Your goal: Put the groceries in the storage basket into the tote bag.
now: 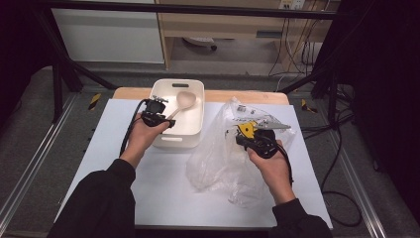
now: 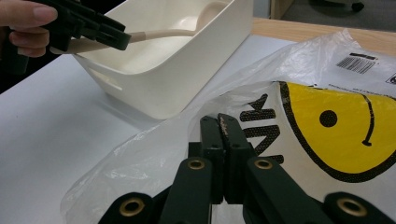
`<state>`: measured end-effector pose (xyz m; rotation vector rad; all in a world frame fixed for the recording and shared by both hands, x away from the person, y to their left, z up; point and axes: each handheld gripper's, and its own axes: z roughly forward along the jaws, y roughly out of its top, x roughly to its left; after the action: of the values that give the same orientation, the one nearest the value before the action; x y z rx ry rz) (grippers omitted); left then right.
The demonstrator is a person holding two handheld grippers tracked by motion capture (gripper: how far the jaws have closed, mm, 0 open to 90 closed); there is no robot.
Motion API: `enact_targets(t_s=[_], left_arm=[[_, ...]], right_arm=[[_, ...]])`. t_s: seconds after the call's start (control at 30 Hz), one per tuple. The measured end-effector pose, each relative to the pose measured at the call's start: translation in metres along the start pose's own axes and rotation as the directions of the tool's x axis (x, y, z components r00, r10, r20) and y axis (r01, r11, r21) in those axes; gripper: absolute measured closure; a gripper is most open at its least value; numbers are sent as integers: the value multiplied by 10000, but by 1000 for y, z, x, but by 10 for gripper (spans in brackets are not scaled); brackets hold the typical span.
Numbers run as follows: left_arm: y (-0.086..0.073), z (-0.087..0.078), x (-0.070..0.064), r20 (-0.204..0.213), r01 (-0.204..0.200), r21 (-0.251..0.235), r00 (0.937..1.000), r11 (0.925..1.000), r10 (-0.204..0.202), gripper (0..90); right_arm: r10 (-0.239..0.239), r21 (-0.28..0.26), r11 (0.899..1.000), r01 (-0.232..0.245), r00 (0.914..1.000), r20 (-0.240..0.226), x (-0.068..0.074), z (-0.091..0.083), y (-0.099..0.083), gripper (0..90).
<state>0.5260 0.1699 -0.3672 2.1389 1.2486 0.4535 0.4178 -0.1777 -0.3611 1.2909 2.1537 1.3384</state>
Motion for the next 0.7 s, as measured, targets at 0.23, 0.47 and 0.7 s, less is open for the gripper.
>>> enact_targets(t_s=[0.23,0.47,0.7], left_arm=[[0,3,0,-7,92,74,10000,9999,-92,563],[0,6,2,-48,185,208,9998,9996,-184,581],[0,6,2,-317,241,279,9992,9993,-232,667]], right_arm=[[-14,8,10000,14,10000,-26,0,0,0,900],[-9,0,10000,9,10000,-21,-1,-1,0,900],[3,44,10000,-3,10000,-24,0,0,0,900]])
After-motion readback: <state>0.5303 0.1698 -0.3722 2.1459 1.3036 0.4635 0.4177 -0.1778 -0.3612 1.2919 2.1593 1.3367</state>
